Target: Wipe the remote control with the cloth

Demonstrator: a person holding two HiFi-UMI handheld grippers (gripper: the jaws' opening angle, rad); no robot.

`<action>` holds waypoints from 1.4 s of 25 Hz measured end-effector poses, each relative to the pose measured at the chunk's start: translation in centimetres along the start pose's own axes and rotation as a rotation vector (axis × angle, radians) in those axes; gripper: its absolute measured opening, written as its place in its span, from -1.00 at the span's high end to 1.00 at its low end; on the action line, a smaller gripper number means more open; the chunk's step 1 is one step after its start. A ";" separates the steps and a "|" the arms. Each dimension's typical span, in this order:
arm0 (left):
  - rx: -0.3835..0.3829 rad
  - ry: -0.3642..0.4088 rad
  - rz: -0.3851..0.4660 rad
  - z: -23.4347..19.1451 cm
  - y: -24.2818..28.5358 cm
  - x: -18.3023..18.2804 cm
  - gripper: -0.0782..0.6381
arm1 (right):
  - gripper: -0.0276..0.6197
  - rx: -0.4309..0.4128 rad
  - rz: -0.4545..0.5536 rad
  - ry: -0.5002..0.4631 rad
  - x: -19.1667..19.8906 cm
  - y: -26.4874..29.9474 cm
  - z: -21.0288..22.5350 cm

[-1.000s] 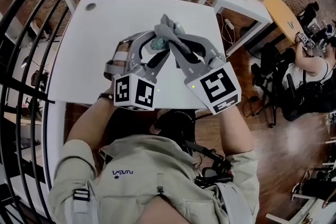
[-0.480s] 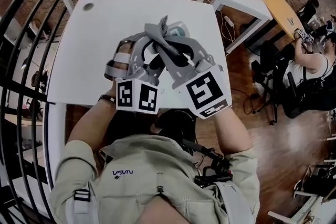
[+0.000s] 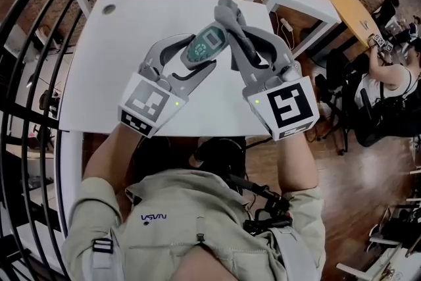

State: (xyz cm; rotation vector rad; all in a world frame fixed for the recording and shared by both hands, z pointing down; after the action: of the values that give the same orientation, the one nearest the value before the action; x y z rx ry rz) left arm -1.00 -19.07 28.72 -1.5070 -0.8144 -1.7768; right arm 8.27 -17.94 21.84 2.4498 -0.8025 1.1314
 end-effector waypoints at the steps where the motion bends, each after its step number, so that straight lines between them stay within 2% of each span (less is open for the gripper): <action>1: 0.007 -0.022 0.003 0.0 0.0 -0.1 0.02 | 0.83 -0.001 0.003 -0.007 0.0 0.0 -0.2; 3: 0.015 -0.071 0.005 -0.3 0.0 -0.1 0.02 | 0.83 -0.012 0.012 -0.017 0.0 0.1 -0.8; 6: 0.025 -0.193 0.013 -1.1 0.0 0.0 0.02 | 0.83 -0.057 0.033 -0.018 -0.1 0.4 -2.3; 10: 0.072 -0.332 0.042 -1.9 -0.2 0.0 0.02 | 0.83 -0.117 0.095 0.050 -0.8 0.7 -3.4; 13: 0.112 -0.430 0.059 -2.2 -0.4 -0.1 0.02 | 0.83 -0.045 0.141 0.127 -1.1 -0.1 -1.6; 15: 0.143 -0.498 0.073 -2.3 -0.5 -0.3 0.02 | 0.83 0.029 0.155 0.147 -0.8 -0.6 0.2; 17: 0.172 -0.556 0.093 -2.3 -0.6 -0.7 0.02 | 0.83 0.045 0.162 0.147 -0.3 -0.7 1.1; 24: 0.215 -0.693 0.136 -2.9 -0.8 -2.1 0.02 | 0.83 -0.114 0.186 0.099 0.4 0.0 -2.2; 27: 0.230 -0.726 0.133 -3.1 -0.9 -2.0 0.02 | 0.84 -0.143 0.195 0.123 0.5 0.1 -2.8; 32: 0.327 -0.871 0.168 -3.2 -1.0 -2.2 0.02 | 0.84 -0.187 0.206 0.097 0.5 0.3 -3.5; 35: 0.373 -0.933 0.193 -3.3 -1.0 -2.6 0.02 | 0.84 -0.275 0.185 0.028 0.7 0.3 -5.2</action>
State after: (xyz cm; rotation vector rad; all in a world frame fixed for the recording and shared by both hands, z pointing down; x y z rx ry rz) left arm -3.41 -20.86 25.61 -2.0441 -1.2840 -0.6565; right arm 5.38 -15.77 25.68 2.1648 -1.1153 1.0358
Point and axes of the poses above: the fingertips, and each gripper's own axes: y forward along the fingers, z to its right, x out of its underside, the point moved 5 cm from there along -y, backward along the fingers, and after that the axes turned 8 degrees about -y, right-handed, at the moved point
